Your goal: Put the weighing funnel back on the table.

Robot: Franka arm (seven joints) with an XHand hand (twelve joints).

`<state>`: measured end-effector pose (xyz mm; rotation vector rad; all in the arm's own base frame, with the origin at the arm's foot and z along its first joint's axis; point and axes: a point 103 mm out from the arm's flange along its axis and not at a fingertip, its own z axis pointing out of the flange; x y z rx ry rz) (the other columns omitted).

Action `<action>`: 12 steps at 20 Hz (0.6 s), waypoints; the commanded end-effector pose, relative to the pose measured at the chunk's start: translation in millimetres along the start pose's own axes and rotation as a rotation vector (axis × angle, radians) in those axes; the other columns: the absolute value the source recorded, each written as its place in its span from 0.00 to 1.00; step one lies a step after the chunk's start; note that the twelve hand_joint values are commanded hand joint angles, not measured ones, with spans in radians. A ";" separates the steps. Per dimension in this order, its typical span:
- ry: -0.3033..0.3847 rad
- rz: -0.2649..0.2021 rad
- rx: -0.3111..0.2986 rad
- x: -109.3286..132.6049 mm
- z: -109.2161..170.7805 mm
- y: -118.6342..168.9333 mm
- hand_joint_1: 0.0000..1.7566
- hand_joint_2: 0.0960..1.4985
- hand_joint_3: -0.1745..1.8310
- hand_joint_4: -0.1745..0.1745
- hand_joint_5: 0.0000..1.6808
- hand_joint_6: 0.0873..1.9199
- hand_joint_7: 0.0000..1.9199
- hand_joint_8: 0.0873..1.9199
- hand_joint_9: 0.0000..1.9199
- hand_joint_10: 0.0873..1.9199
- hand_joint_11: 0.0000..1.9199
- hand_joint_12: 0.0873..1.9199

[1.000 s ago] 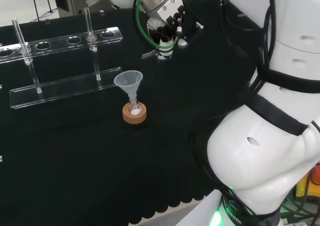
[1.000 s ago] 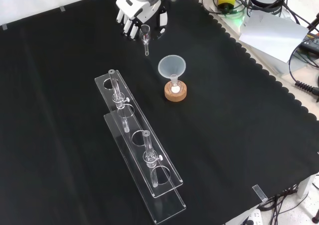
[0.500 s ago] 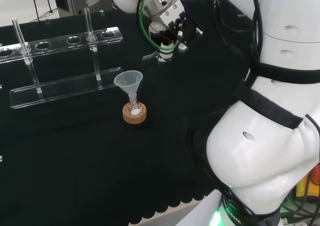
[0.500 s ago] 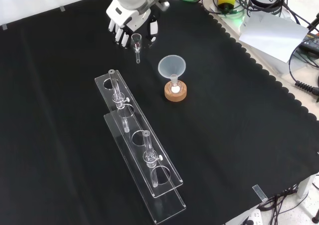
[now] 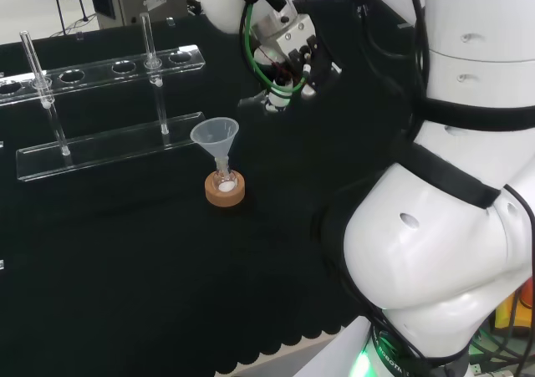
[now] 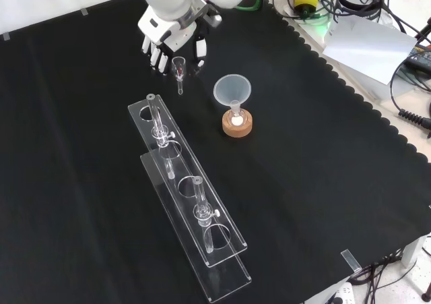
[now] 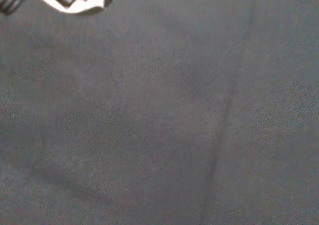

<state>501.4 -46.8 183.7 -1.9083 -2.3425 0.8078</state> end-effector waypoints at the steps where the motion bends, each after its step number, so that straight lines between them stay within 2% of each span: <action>1: 0.051 -0.016 0.015 3.0 30.4 19.8 0.62 0.38 0.49 1.00 0.69 0.47 0.41 0.27 0.59 0.12 0.41 0.55; 12: 0.088 -0.026 0.015 10.3 50.0 39.7 0.62 0.38 0.49 1.00 0.69 0.47 0.41 0.27 0.59 0.12 0.41 0.55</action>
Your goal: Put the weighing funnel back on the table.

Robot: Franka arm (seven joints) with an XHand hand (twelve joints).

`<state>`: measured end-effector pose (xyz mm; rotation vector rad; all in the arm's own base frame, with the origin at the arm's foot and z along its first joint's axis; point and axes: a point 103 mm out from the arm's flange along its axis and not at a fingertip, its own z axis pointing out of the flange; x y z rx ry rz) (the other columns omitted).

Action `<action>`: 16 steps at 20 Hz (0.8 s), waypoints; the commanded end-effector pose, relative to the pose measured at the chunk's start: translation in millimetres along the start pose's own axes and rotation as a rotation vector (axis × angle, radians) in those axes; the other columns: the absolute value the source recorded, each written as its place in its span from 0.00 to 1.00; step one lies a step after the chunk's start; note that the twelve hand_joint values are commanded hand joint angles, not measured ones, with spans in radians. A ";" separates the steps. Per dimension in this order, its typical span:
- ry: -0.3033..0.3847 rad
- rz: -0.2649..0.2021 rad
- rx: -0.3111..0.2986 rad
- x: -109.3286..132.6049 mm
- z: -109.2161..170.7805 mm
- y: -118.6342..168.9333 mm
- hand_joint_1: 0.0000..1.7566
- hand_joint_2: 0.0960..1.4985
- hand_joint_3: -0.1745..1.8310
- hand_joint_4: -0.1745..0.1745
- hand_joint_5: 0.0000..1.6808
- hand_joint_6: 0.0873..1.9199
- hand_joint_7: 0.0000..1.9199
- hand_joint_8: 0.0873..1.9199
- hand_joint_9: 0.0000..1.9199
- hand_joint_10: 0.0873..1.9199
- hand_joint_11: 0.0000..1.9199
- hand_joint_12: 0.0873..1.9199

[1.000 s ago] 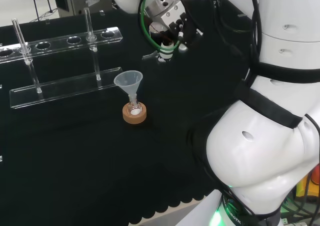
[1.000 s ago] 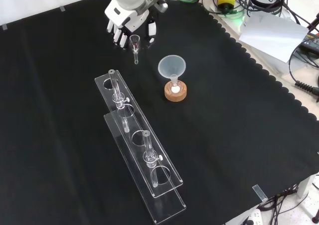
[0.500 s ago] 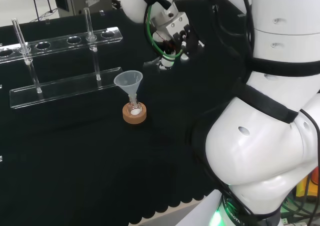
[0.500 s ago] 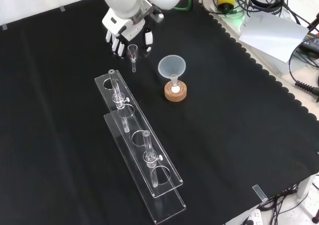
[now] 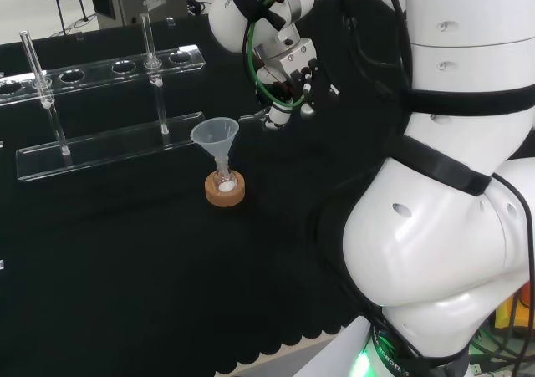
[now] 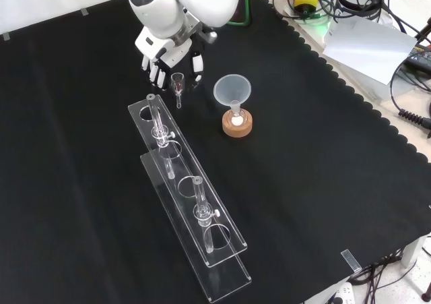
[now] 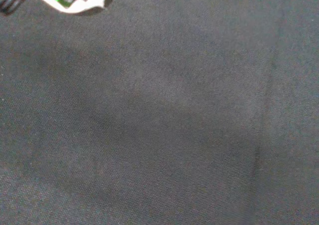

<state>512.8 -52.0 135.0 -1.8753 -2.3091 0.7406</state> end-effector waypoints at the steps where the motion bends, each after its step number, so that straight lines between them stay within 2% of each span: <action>1: 0.024 -0.009 0.008 3.0 11.6 13.0 0.62 0.38 0.49 1.00 0.69 0.47 0.41 0.27 0.59 0.12 0.41 0.55; 9: 0.041 -0.022 0.007 5.3 23.8 26.7 0.62 0.38 0.49 1.00 0.69 0.47 0.41 0.27 0.59 0.12 0.41 0.55; 16: 0.046 -0.034 0.033 9.8 32.6 35.0 0.62 0.38 0.49 1.00 0.69 0.47 0.41 0.27 0.59 0.12 0.41 0.55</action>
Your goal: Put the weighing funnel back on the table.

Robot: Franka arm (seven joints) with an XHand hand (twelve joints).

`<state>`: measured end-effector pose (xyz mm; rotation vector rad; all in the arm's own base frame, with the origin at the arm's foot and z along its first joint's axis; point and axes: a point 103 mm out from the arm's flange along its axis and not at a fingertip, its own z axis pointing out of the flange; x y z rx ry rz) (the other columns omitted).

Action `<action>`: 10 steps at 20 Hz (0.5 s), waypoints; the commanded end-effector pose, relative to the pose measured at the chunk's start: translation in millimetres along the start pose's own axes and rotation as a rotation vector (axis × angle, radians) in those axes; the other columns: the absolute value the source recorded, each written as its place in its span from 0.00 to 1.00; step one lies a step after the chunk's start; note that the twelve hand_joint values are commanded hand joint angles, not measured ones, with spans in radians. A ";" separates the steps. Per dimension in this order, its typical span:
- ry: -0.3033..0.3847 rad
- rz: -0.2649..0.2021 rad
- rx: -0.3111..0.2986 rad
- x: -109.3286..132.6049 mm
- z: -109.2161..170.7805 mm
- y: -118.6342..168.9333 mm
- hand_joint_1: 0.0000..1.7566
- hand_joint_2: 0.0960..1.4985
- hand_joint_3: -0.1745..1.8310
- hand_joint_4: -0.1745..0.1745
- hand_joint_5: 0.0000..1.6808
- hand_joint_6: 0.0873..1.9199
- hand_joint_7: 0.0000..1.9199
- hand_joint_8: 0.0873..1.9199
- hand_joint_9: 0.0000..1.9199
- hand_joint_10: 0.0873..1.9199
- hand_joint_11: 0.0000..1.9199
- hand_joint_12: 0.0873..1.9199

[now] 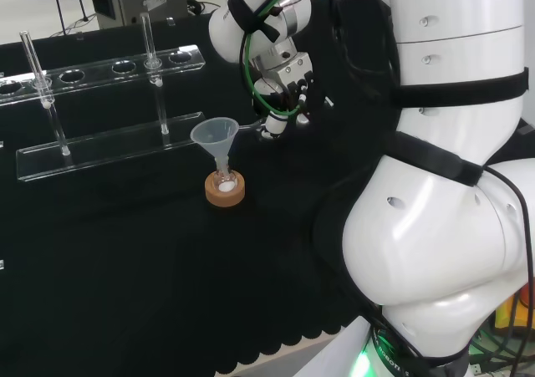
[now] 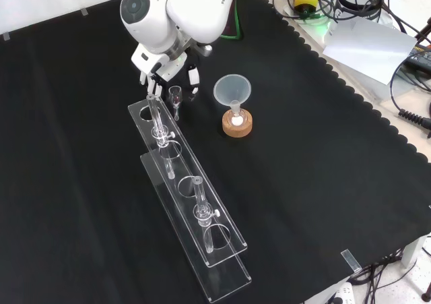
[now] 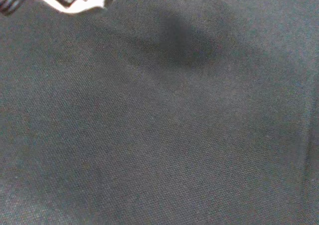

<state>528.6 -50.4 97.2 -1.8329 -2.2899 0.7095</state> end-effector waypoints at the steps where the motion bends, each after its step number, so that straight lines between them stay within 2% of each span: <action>1: 0.007 -0.010 0.020 3.8 7.1 6.6 0.62 0.38 0.49 1.00 0.69 0.47 0.41 0.27 0.59 0.12 0.41 0.55; 10: 0.016 -0.021 0.039 9.8 15.9 14.3 0.62 0.38 0.49 1.00 0.69 0.47 0.40 0.27 0.59 0.11 0.41 0.55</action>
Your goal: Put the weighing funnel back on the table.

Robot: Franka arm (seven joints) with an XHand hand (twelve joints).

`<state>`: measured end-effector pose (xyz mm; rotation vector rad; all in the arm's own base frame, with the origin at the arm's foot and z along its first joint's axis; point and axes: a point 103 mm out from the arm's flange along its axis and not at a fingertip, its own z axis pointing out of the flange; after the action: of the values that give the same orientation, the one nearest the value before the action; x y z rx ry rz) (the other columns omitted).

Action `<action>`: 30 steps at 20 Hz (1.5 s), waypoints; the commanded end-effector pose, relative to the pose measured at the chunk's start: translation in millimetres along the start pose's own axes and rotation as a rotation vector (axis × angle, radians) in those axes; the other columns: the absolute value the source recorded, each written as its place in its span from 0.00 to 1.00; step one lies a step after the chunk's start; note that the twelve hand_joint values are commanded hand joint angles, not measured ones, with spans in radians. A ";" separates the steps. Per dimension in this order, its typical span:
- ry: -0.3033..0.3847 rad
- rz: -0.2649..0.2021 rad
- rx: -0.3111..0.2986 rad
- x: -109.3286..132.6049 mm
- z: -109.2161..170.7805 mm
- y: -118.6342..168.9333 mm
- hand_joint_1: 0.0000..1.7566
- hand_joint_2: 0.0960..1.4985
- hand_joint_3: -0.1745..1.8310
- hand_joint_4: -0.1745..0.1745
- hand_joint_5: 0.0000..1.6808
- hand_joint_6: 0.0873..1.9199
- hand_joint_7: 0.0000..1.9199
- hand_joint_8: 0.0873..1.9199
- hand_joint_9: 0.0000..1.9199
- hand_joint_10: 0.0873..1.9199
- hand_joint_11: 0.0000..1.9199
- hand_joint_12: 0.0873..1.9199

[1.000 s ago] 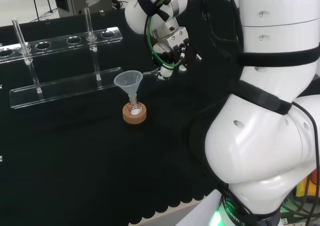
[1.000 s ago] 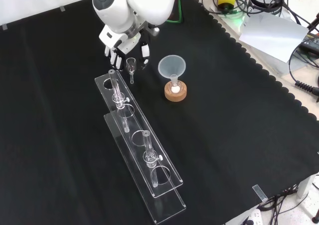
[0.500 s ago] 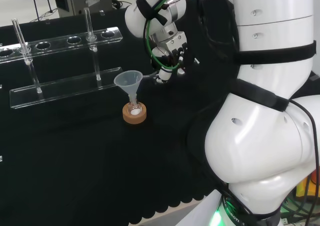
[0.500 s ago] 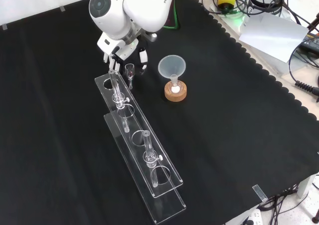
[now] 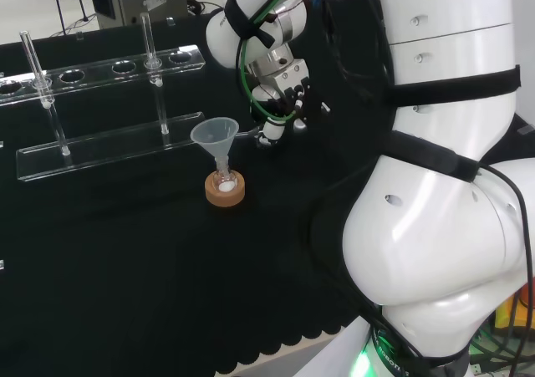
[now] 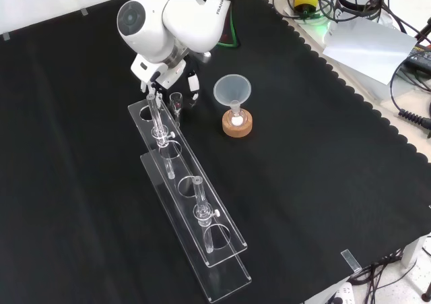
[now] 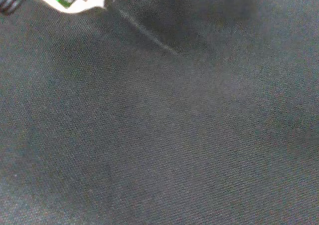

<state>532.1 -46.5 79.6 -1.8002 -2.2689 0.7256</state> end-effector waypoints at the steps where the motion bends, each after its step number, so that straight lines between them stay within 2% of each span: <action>1: 0.003 -0.008 0.009 4.5 3.5 4.1 0.62 0.38 0.49 1.00 0.69 0.47 0.40 0.27 0.59 0.11 0.41 0.55; 21: -0.005 -0.015 0.022 11.7 5.3 10.0 0.62 0.39 0.48 1.00 0.68 0.47 0.40 0.27 0.59 0.11 0.41 0.55; 25: 0.003 -0.017 0.029 13.2 4.8 10.0 0.61 0.44 0.42 1.00 0.67 0.46 0.38 0.28 0.58 0.11 0.40 0.55; 27: 0.003 -0.020 0.044 13.7 5.4 9.7 0.60 0.51 0.34 1.00 0.65 0.46 0.34 0.29 0.55 0.12 0.37 0.57; 28: 0.003 -0.023 0.053 13.2 6.0 9.5 0.57 0.51 0.32 0.88 0.61 0.45 0.31 0.30 0.52 0.13 0.34 0.59; 29: 0.001 -0.025 0.062 12.7 6.5 9.3 0.53 0.48 0.33 0.74 0.55 0.43 0.28 0.31 0.50 0.15 0.32 0.60; 30: -0.001 -0.026 0.077 12.0 6.9 9.3 0.51 0.46 0.35 0.65 0.50 0.43 0.26 0.31 0.47 0.17 0.30 0.62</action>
<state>536.1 -34.2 69.1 -1.7613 -2.2522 0.7590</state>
